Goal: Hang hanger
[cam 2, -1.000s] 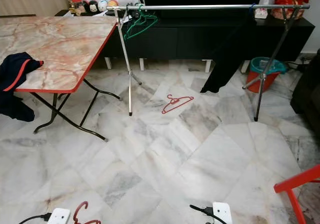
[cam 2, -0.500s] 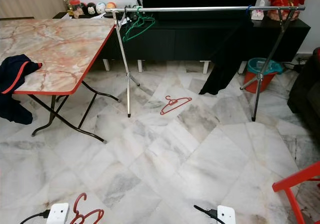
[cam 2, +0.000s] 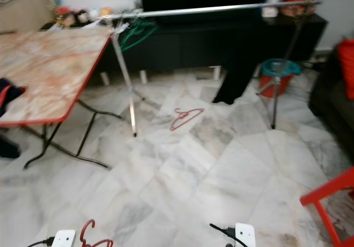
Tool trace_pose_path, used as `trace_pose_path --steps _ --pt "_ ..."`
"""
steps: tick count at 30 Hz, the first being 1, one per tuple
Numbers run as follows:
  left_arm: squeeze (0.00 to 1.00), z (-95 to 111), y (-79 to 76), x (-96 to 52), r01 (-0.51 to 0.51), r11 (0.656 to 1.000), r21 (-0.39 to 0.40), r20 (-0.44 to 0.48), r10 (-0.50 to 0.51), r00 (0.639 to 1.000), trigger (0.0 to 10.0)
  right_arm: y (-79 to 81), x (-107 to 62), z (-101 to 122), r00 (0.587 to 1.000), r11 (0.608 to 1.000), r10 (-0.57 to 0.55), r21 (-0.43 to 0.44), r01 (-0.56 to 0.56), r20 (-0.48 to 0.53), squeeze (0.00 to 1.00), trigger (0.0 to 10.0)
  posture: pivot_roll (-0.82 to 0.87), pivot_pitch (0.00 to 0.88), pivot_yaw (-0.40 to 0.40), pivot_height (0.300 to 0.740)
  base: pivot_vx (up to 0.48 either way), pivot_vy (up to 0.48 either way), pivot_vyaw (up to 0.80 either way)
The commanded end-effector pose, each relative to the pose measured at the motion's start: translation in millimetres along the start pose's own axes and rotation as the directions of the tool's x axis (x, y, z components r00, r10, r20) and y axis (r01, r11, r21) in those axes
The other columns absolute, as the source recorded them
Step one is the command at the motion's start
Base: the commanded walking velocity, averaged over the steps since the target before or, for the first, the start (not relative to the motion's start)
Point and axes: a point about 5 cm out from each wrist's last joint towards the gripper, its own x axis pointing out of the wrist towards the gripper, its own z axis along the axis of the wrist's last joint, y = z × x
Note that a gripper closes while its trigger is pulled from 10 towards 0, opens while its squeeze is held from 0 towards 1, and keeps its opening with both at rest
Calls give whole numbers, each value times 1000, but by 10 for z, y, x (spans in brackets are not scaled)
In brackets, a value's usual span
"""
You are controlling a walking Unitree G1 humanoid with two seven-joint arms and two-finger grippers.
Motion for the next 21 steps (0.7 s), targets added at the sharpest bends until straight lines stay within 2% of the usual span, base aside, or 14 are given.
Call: trace_pose_path --steps 1,10,14,21 --pt "0 -57 77 -17 -17 1000 23 -17 17 1000 10000 60 18 95 1000 1000 12 3 -12 24 0 10000 -208 0 61 740 330 0 0" --pt "0 17 84 -10 -18 999 35 -2 18 1000 10000 27 24 158 999 997 -25 72 21 46 0 10000 -200 0 83 740 329 0 0" --pt "0 59 114 -10 -24 999 44 4 24 1000 10000 188 41 216 998 998 -16 69 13 53 0 10000 -209 0 99 740 332 0 0" --pt "0 108 118 -6 -26 999 40 13 26 1000 10000 223 45 237 998 996 -24 89 19 56 0 10000 -218 0 103 740 331 0 0"
